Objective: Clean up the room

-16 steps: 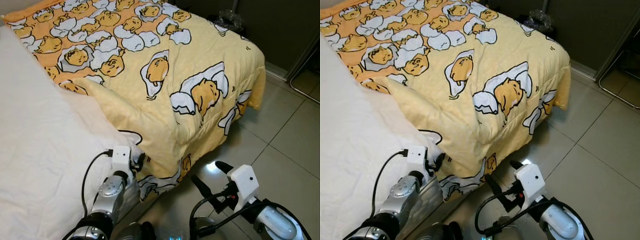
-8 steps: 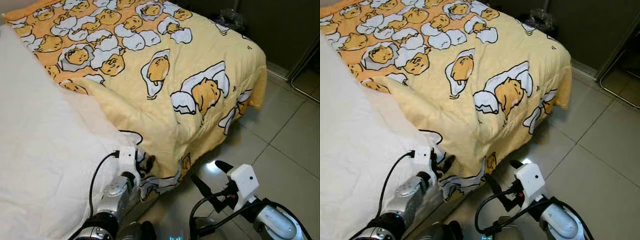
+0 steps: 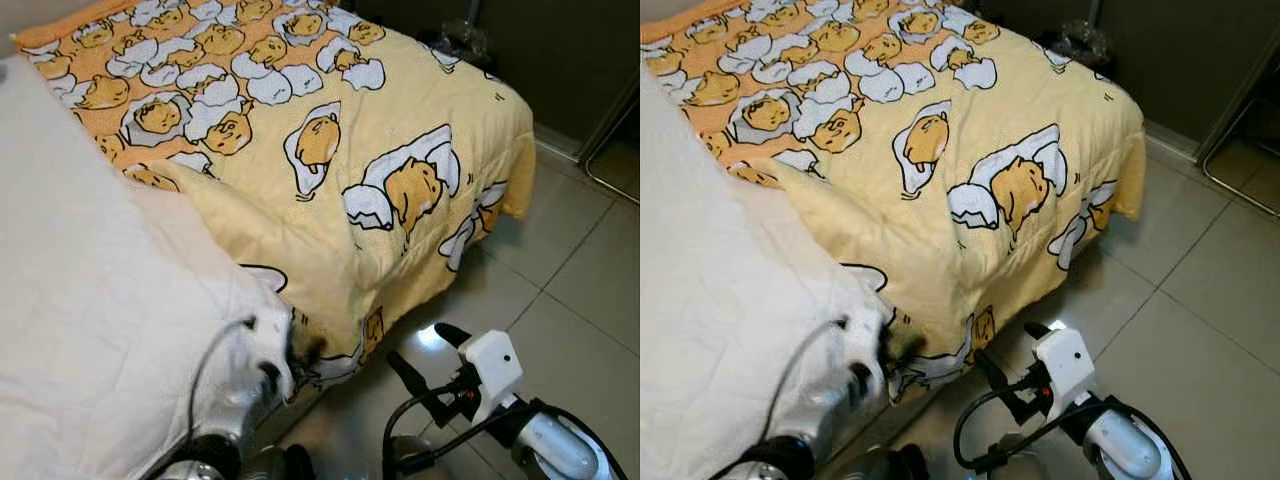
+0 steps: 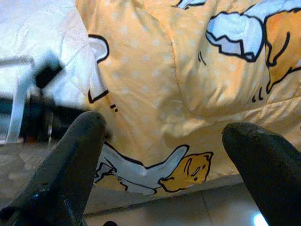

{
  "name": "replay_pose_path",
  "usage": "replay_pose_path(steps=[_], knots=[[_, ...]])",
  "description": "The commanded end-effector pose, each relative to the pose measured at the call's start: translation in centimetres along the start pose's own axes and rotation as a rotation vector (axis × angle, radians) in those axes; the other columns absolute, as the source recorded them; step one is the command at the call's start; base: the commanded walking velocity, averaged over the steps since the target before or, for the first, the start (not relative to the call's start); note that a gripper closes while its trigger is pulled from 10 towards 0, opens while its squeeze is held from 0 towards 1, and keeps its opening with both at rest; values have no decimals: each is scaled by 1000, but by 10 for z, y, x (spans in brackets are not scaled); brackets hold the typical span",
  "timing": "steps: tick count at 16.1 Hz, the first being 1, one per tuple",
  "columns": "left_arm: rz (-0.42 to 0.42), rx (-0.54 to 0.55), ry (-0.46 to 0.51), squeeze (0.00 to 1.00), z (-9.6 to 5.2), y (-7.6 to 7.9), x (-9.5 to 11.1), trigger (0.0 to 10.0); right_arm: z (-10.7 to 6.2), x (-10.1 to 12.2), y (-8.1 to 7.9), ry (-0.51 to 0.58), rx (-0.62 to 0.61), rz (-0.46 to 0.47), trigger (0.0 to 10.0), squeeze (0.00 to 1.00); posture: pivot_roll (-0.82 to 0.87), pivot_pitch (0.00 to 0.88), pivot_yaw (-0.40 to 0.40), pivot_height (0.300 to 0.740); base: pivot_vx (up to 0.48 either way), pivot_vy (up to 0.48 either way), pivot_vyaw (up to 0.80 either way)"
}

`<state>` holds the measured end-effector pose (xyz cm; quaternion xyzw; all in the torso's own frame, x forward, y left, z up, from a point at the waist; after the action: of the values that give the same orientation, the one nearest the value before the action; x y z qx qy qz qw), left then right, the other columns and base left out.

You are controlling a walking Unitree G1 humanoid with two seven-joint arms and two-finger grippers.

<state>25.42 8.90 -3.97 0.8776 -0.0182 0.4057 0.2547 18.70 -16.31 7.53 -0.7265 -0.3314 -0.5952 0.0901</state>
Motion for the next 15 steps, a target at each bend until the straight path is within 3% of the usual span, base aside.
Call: replay_pose_path(steps=[1, 4, 8, 11, 12, 15], knots=[[1, -18, -108, 0, -2, 0, -18, 10000, 1, 0, -3, 0, 13, 1, 10000, 0, -338, 128, 118, 740, 0, 0, 0], [63, 34, -121, 0, -2, -5, -17, 10000, 0, -1, -3, -5, 8, 3, 10000, 0, -339, 131, 112, 740, 0, 0, 0], [75, 82, 64, 0, 1, -12, 22, 10000, -4, -1, -1, -12, -3, 0, 10000, 0, -350, 140, 119, 740, 0, 0, 0], [80, 107, 124, 0, -2, -13, 25, 10000, -4, -2, -3, -15, -8, 9, 10000, 0, -335, 146, 116, 740, 0, 0, 0], [95, 118, 92, 0, -1, -13, 17, 10000, -2, -2, -7, -11, 9, 22, 10000, 0, -332, 154, 110, 740, 0, 0, 0], [114, 137, 99, 0, -1, -14, 20, 10000, 4, -4, -12, -1, 48, 24, 10000, 0, -335, 180, 119, 740, 0, 0, 0]])
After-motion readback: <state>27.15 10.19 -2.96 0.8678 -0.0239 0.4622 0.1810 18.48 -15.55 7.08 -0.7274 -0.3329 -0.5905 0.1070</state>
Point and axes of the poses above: a point about 5 cm out from each wrist's last joint towards the gripper, its own z axis pointing out of the wrist towards the gripper, its own x axis along the axis of the wrist's last joint, y = z × x, the point moved 1 cm from there along z, pointing out of the wrist towards the gripper, and after that the axes turned 13 degrees about -z, right-handed, at the moved point
